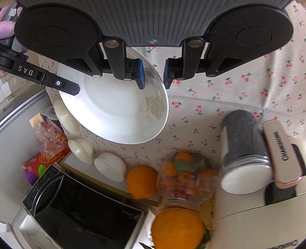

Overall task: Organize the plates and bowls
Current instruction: 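Lift the white flower-print plate with both tools and carry it over the blue plates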

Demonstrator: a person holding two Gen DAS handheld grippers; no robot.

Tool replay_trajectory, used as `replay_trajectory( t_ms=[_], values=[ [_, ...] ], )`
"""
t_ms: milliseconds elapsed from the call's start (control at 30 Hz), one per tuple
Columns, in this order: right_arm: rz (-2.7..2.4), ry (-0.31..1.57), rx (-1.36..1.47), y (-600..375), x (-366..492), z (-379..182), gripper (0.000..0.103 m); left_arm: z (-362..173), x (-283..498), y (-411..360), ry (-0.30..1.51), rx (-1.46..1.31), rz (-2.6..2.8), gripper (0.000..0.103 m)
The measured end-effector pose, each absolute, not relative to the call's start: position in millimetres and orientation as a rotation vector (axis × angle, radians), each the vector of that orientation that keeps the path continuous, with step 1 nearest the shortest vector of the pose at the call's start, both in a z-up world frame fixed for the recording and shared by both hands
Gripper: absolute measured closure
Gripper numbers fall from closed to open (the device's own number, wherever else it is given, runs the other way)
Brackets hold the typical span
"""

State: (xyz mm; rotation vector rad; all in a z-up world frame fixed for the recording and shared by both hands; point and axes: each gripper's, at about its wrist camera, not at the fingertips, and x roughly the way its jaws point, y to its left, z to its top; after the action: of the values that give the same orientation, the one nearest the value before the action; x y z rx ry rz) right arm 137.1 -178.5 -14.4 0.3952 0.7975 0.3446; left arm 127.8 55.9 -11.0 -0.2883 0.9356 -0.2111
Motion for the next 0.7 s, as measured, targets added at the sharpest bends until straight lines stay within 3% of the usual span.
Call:
replay_trajectory(
  t_ms=[700],
  values=[
    [0.247,0.845,0.399,-202,152,-37,0.083,-25,143,18,0.952,-0.201,-0.189,0.085]
  ],
)
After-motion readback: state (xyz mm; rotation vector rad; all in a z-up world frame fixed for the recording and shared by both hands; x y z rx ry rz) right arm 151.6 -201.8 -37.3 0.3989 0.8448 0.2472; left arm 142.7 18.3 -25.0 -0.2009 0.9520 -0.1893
